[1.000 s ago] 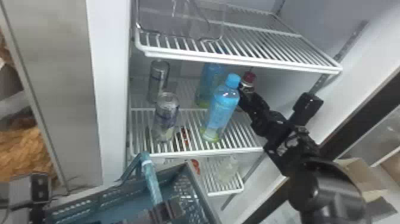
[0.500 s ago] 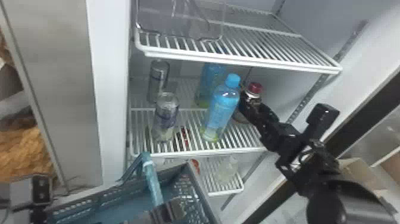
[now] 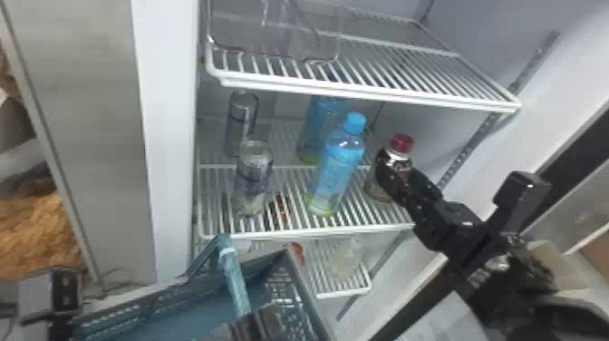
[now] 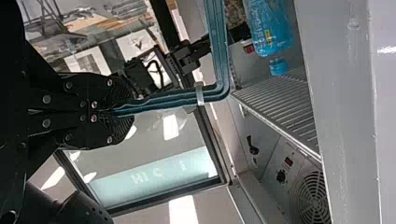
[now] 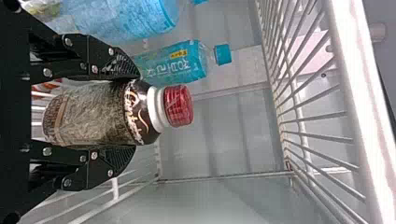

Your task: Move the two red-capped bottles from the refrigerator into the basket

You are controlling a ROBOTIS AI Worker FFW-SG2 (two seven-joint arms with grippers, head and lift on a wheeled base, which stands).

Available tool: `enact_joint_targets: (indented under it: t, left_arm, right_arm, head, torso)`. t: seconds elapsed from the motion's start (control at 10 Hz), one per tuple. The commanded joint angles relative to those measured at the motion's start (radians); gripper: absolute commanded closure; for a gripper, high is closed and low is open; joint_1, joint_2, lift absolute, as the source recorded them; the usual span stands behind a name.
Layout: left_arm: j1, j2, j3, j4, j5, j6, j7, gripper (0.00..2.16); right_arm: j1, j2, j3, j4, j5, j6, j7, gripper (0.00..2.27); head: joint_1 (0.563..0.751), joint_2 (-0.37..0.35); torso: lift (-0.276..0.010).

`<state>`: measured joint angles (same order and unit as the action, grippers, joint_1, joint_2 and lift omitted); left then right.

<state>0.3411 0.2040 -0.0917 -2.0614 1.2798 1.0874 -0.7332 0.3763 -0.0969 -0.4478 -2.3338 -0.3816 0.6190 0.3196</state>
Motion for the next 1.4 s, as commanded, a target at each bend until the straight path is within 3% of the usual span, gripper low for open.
enact_joint_targets:
  t: [0.0,0.6,0.9,1.3]
  left_arm:
    - [0.002,0.000,0.000,0.001,0.000,0.002,0.000,1.20]
    - [0.020,0.000,-0.004,-0.001,0.010,0.002,0.006,1.20]
    - [0.032,0.000,-0.008,-0.001,0.028,0.002,0.011,1.20]
    - [0.034,0.000,-0.012,0.001,0.032,0.002,0.011,1.20]
  right_arm:
    - [0.046,0.008,-0.019,-0.048,-0.011,0.019,0.001,1.28]
    - [0.232,0.051,-0.103,-0.257,-0.051,0.112,0.001,1.28]
    - [0.338,0.092,-0.158,-0.362,-0.065,0.164,0.001,1.28]
    - [0.480,0.098,-0.160,-0.510,-0.137,0.245,0.019,1.28]
  head:
    - [0.695,-0.350]
    - [0.695,-0.350]
    - [0.695,-0.350]
    - [0.695,-0.350]
  torso:
    - [0.000]
    - [0.000]
    - [0.000]
    - [0.000]
